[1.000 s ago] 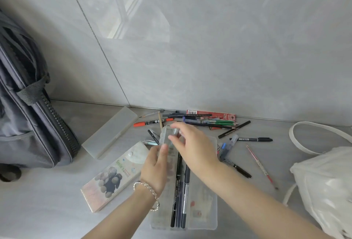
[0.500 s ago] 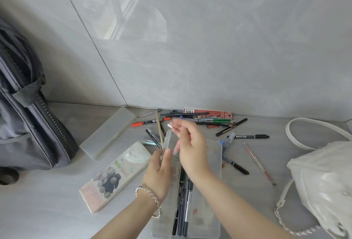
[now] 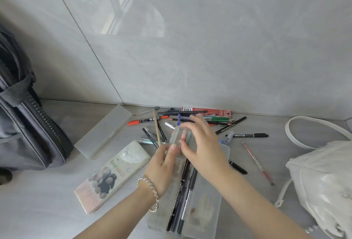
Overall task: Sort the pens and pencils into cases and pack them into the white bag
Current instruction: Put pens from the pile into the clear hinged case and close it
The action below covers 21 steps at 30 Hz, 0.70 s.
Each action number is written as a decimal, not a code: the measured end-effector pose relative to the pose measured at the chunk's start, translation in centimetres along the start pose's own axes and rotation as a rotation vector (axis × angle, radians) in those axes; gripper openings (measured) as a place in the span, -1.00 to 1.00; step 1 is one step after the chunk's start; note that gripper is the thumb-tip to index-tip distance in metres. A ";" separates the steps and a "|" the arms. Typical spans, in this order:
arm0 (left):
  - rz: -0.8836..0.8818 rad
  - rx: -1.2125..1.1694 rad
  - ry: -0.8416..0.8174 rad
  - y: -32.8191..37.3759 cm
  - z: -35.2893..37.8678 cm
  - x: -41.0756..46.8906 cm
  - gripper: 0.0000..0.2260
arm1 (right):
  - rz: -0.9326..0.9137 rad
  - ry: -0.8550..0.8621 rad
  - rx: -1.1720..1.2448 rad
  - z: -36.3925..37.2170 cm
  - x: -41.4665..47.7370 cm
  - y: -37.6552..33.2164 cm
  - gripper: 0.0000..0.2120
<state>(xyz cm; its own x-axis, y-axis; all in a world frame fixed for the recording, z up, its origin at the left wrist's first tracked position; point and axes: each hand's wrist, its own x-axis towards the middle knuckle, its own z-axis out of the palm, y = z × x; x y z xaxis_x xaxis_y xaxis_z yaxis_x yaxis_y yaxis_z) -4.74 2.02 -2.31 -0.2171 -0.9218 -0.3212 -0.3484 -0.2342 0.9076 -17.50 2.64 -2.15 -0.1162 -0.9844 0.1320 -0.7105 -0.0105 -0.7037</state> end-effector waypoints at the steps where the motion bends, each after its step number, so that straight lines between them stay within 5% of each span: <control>1: -0.007 0.018 -0.004 0.0 0.1 0.2 -0.79 | 0.045 -0.009 0.049 -0.6 0.6 0.2 -0.71; 4: -0.044 0.085 0.002 -0.3 0.0 0.8 -0.77 | 0.147 0.104 0.136 -2.4 3.0 1.8 -0.84; 6: -0.075 0.119 0.027 -0.7 -0.2 1.3 -0.76 | 0.248 0.113 -0.052 -3.3 5.0 5.5 -0.82; 10: -0.142 0.128 0.064 -1.1 -0.7 2.1 -0.76 | 0.479 -0.219 -0.495 -4.0 7.0 13.4 -0.72; 17: -0.217 0.073 0.100 -1.1 -1.1 2.9 -0.70 | 0.151 -0.610 -0.870 -4.6 7.9 14.8 -0.78; 21: -0.226 0.073 0.115 -1.1 -1.5 2.9 -0.70 | 0.157 -0.709 -0.934 -5.7 7.8 13.1 -0.80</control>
<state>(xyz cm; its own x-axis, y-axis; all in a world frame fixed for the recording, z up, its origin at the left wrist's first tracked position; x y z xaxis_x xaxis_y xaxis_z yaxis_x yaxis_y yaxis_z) -3.65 -0.88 -3.87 -0.0226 -0.8786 -0.4770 -0.4425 -0.4191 0.7928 -31.65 -4.19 -6.35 -0.0454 -0.8443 -0.5339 -0.9888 -0.0381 0.1444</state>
